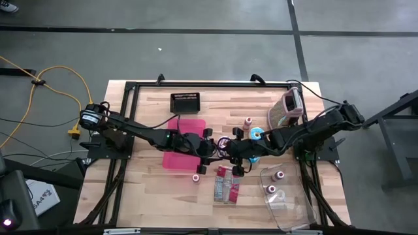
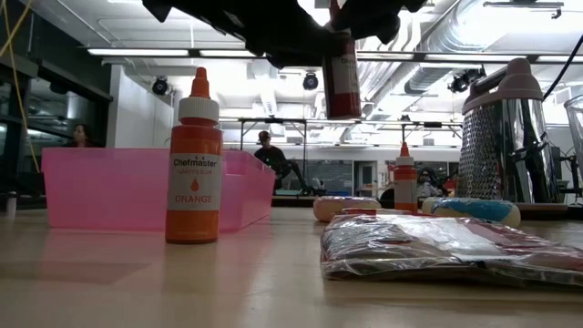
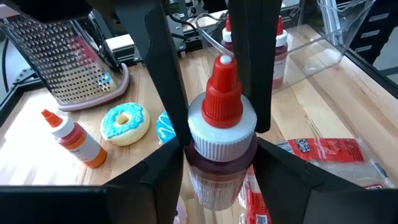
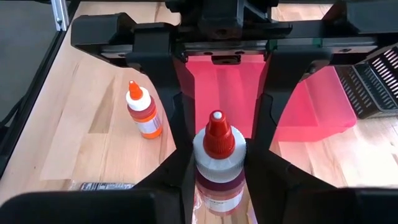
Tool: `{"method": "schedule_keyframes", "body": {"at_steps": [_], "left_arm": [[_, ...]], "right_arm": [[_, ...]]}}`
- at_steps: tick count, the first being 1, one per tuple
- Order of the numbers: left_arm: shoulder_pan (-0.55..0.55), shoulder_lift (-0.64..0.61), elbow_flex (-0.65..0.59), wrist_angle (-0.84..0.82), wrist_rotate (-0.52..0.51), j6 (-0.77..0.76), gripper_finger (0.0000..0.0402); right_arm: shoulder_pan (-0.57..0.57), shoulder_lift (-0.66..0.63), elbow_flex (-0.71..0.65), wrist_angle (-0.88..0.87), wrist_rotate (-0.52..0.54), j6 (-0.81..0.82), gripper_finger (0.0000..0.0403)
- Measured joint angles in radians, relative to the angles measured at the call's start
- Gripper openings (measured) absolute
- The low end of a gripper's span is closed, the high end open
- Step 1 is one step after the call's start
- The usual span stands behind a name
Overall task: Pick & Place Food Item
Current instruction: Put the red food coloring bottle into the transparent bin
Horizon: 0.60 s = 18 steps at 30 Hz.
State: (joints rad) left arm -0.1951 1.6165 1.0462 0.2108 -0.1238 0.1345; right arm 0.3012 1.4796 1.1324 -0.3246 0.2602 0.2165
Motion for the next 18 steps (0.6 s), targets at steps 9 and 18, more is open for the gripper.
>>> {"method": "schedule_keyframes", "body": {"at_steps": [9, 18], "left_arm": [[-0.003, 0.000, 0.000, 0.000, -0.002, 0.000, 0.0197], [-0.008, 0.000, 0.000, -0.005, -0.002, -0.004, 0.0198]], "right_arm": [[0.000, 0.000, 0.000, 0.000, -0.002, 0.000, 0.0101], [0.013, -0.021, 0.000, -0.072, 0.015, 0.068, 0.0100]]}}
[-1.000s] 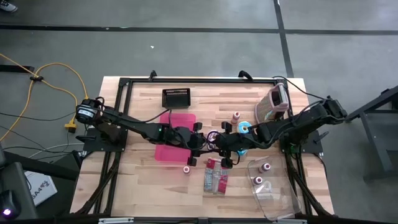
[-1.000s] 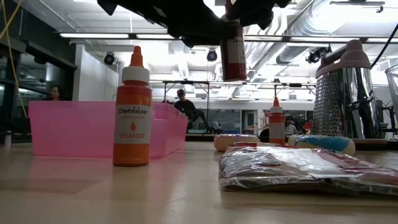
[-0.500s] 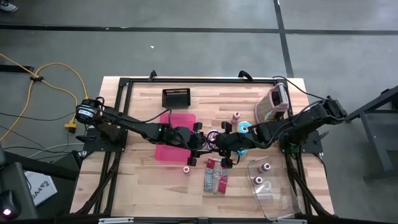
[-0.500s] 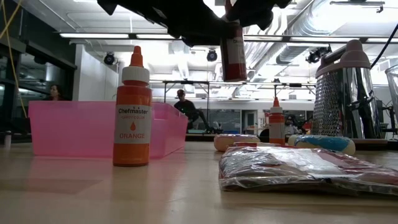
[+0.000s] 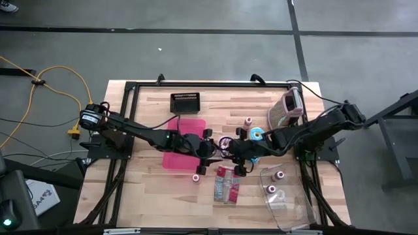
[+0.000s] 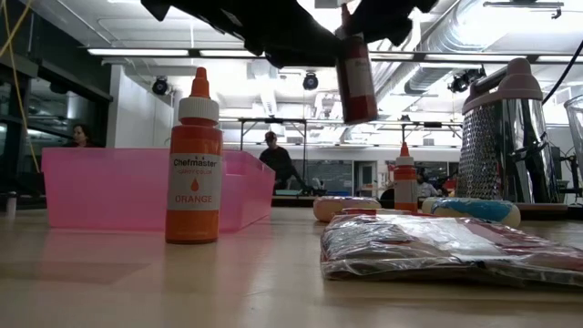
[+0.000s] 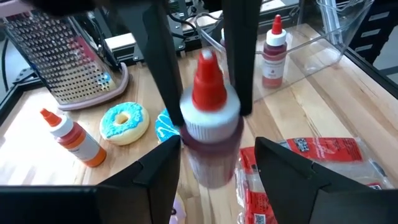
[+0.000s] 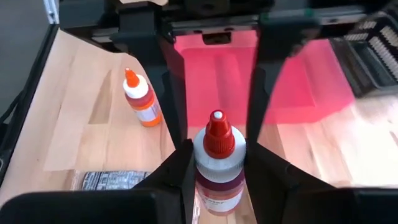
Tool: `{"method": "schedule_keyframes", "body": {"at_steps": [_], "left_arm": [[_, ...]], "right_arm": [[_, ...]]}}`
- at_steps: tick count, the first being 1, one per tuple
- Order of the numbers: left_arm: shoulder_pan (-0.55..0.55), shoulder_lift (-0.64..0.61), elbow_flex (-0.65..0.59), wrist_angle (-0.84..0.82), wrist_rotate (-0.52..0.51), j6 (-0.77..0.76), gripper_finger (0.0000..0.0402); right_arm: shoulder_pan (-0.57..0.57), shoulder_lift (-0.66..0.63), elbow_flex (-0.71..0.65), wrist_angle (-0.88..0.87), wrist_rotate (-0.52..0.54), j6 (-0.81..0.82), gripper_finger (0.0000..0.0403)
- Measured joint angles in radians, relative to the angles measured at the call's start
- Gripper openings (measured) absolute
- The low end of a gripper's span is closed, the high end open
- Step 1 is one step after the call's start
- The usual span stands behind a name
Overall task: Pick & Place Food Item
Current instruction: Put the red food coloring bottle into the transparent bin
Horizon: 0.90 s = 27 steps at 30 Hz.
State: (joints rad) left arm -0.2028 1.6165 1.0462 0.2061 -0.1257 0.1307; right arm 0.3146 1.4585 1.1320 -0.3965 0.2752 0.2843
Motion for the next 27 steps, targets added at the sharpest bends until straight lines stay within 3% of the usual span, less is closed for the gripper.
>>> {"method": "schedule_keyframes", "body": {"at_steps": [11, 27], "left_arm": [[-0.004, 0.000, 0.000, -0.005, 0.003, -0.019, 0.0198], [-0.007, 0.000, 0.000, -0.007, 0.002, -0.044, 0.0198]], "right_arm": [[0.162, -0.113, 0.000, -0.156, 0.164, 0.188, 0.0100], [0.657, -0.174, 0.000, -0.461, 0.525, 0.721, 0.0100]]}}
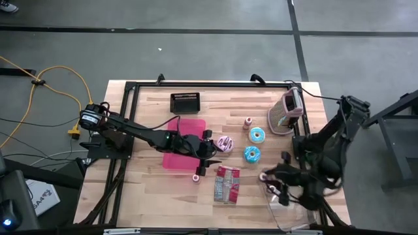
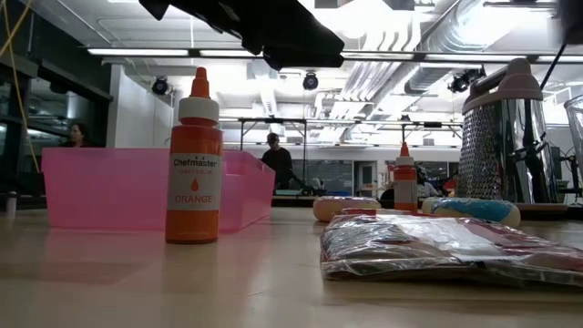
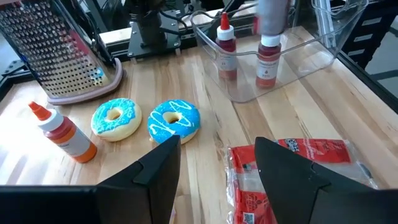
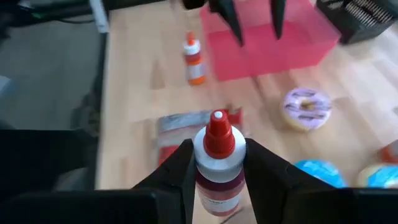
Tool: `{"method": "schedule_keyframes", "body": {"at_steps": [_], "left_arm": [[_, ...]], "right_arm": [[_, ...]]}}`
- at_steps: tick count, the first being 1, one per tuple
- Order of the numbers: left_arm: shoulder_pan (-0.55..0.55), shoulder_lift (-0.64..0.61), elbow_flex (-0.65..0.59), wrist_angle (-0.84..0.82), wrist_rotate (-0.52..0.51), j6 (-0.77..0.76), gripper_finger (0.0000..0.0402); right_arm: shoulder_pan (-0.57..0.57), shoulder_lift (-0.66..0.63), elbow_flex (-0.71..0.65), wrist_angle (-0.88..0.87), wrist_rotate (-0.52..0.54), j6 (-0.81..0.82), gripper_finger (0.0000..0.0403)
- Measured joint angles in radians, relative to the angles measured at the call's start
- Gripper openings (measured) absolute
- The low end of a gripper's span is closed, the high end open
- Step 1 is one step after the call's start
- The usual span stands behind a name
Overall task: Pick & Place Food Item
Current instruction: Put the red food coloring bottle into the transparent bin
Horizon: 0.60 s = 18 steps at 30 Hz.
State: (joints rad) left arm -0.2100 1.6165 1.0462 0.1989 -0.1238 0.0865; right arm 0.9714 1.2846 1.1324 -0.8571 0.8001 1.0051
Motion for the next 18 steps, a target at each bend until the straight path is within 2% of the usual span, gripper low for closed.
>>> {"method": "schedule_keyframes", "body": {"at_steps": [6, 12, 18], "left_arm": [[0.000, 0.000, 0.000, 0.000, -0.002, -0.016, 0.0198], [0.000, 0.000, 0.000, 0.003, -0.003, -0.039, 0.0198], [0.000, 0.000, 0.000, 0.006, -0.006, -0.057, 0.0198]], "right_arm": [[0.149, 0.000, 0.000, -0.006, 0.102, 0.098, 0.0099], [0.252, 0.008, 0.000, -0.009, 0.107, 0.214, 0.0099], [0.321, 0.069, 0.000, -0.059, 0.080, 0.384, 0.0099]]}}
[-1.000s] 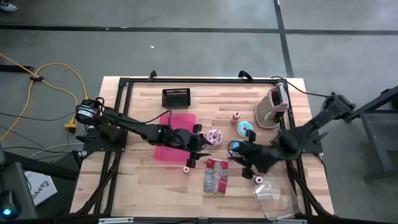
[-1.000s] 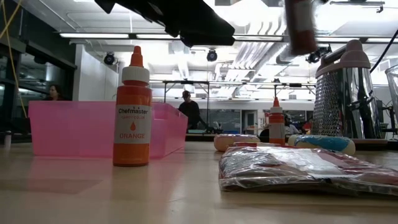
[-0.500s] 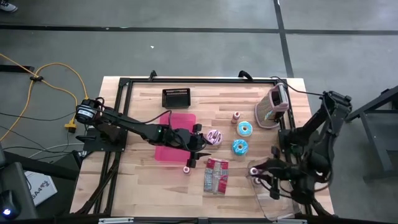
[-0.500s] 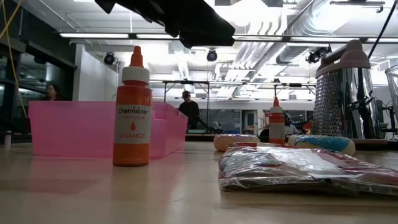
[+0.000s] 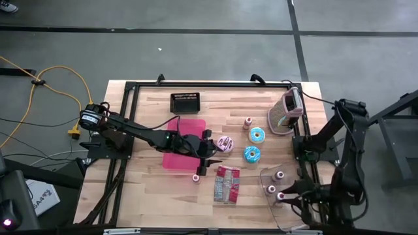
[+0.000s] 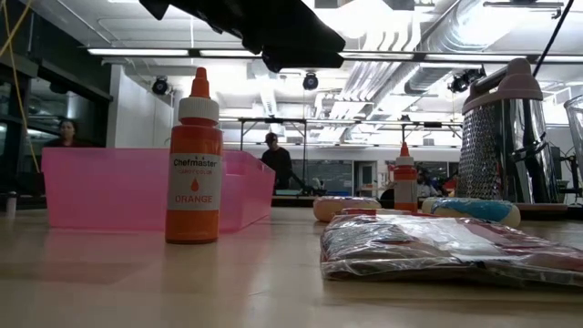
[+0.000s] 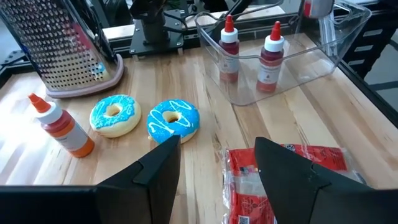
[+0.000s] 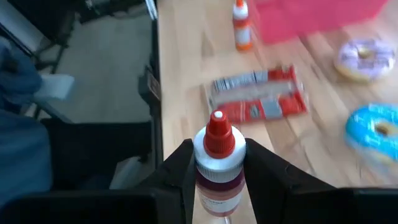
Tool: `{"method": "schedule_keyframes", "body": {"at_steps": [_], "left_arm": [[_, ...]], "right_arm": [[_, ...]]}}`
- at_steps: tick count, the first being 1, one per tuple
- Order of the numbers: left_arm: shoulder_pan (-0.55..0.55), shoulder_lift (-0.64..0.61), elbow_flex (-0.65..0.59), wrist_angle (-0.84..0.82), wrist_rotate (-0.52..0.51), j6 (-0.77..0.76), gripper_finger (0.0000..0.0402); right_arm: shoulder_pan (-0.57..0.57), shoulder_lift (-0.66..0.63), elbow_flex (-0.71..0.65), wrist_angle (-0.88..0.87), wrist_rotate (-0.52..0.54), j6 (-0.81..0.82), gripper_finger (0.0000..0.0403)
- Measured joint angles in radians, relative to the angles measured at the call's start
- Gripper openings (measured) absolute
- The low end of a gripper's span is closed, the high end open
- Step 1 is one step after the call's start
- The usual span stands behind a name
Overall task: Pick & Place Food Item
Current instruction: Put the red food coloring bottle into the transparent bin
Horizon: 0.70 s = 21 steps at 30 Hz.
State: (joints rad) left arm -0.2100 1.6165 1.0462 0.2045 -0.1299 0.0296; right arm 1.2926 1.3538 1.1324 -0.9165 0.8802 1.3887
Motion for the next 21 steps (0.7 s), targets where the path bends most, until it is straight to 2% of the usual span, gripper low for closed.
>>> {"method": "schedule_keyframes", "body": {"at_steps": [7, 21], "left_arm": [[0.000, 0.000, 0.000, 0.011, 0.000, -0.009, 0.0198], [0.000, 0.000, 0.000, 0.017, 0.000, -0.012, 0.0198]], "right_arm": [[0.039, 0.121, 0.000, -0.100, -0.022, 0.224, 0.0099], [0.020, 0.286, 0.000, -0.088, -0.053, 0.407, 0.0099]]}}
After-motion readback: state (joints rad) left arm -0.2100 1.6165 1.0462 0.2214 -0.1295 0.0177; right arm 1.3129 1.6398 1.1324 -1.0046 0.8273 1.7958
